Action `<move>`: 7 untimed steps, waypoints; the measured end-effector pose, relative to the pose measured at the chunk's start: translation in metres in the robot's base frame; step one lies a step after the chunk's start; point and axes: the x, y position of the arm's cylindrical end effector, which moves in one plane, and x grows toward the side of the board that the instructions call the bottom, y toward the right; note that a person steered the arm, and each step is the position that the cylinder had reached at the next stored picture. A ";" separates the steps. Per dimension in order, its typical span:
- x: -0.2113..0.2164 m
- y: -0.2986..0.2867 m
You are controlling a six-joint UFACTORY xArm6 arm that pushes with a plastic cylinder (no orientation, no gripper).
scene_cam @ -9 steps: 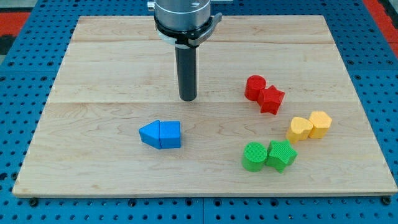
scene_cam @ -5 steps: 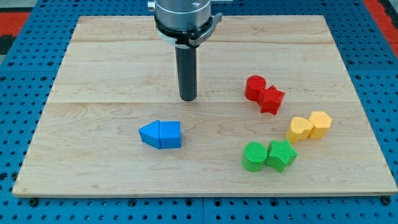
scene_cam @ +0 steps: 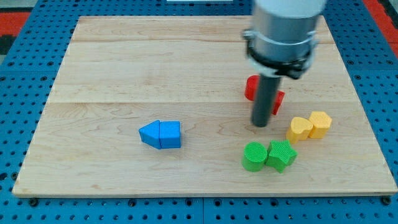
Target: Slide the red star and the red circle left and a bit up
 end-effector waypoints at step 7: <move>-0.187 -0.048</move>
